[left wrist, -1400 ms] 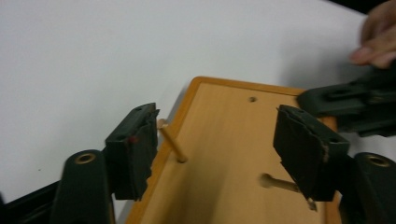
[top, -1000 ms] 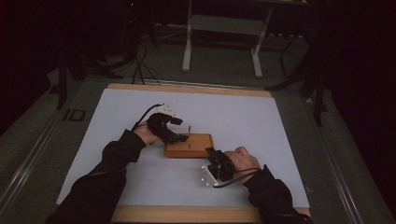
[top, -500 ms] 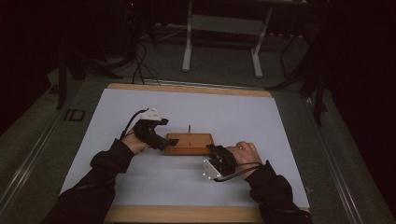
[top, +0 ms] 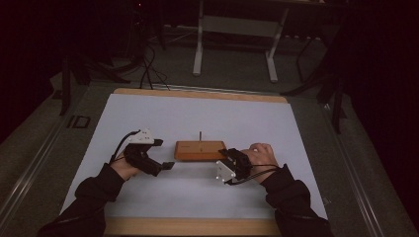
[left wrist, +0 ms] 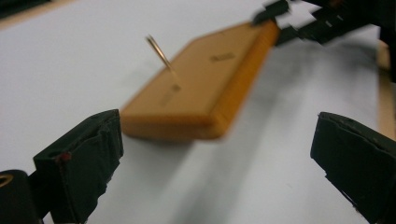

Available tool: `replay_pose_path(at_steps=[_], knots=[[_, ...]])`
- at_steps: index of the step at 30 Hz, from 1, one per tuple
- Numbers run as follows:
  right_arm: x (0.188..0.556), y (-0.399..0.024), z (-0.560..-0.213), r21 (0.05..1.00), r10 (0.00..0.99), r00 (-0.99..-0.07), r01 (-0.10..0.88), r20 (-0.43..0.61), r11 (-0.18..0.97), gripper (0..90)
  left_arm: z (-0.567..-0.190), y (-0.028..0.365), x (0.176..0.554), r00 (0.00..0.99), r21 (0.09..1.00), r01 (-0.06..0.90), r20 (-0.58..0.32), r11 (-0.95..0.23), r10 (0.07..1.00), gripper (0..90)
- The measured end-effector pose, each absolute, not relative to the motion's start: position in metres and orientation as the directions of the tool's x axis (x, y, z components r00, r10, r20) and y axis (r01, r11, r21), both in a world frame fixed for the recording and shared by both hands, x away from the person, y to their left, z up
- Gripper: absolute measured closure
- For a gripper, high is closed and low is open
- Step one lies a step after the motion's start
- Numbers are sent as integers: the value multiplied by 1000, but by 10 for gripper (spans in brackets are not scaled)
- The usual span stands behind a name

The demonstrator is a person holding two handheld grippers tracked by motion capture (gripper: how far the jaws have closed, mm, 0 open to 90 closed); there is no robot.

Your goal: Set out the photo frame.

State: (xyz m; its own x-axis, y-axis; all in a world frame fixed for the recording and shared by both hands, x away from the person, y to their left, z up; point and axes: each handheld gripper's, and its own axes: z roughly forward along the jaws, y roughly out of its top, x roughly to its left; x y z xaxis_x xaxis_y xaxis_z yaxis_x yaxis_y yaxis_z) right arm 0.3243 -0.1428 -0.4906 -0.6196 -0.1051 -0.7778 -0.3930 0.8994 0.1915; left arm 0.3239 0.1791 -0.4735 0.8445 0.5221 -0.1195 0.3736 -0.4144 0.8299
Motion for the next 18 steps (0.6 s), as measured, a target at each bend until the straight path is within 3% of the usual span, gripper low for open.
replay_pose_path(at_steps=[10, 18], knots=[[343, -142, -472, 243, -97, -710, -362, -698, 900, 701, -493, 178, 283, 836, 825, 411, -171, -388, 521, 30], [356, -140, -462, 268, -95, -757, -342, -647, 901, 700, -502, 172, 274, 826, 824, 413, -159, -387, 541, 30]])
